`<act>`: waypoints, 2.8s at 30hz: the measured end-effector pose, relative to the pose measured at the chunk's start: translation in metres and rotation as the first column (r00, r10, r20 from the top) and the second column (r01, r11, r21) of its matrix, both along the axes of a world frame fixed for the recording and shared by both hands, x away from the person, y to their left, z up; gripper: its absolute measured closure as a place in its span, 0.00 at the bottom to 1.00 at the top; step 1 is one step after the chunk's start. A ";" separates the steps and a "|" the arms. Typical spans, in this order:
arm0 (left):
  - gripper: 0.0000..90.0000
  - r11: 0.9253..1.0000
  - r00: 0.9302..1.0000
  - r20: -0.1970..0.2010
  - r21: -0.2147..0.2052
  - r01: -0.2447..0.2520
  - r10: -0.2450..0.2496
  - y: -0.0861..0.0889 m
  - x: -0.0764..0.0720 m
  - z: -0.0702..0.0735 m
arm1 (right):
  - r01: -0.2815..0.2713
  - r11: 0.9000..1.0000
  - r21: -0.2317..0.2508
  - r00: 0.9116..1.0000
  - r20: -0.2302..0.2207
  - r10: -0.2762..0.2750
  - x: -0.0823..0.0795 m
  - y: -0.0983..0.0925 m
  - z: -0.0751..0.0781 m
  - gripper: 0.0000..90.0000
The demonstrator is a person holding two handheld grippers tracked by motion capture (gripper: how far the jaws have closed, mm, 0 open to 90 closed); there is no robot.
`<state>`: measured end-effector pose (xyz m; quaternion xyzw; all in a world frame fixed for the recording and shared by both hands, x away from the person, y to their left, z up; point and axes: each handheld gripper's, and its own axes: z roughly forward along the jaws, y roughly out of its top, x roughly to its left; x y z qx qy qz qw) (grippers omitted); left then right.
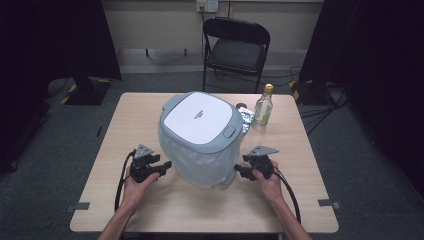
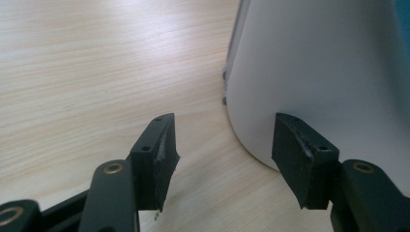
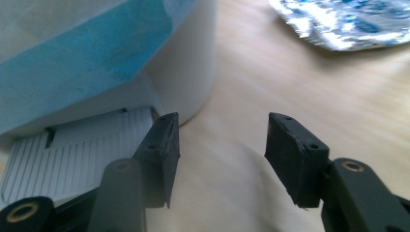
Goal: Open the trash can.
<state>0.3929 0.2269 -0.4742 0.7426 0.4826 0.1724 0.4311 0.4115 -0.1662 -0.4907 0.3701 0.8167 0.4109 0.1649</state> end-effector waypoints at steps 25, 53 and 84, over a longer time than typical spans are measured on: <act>0.42 1.000 1.000 0.000 -0.028 0.005 -0.005 0.021 -0.001 0.002 | 0.081 0.993 0.081 0.996 0.033 -0.084 0.030 0.012 0.025 0.34; 0.66 0.997 0.997 -0.022 0.027 0.074 -0.074 0.033 0.008 -0.002 | -0.141 0.982 0.122 0.990 0.016 0.140 0.000 0.049 0.040 0.59; 0.82 0.990 0.990 -0.039 -0.048 0.135 -0.137 0.032 -0.014 0.002 | -0.231 0.965 0.124 0.972 -0.010 0.234 -0.012 0.043 0.042 0.66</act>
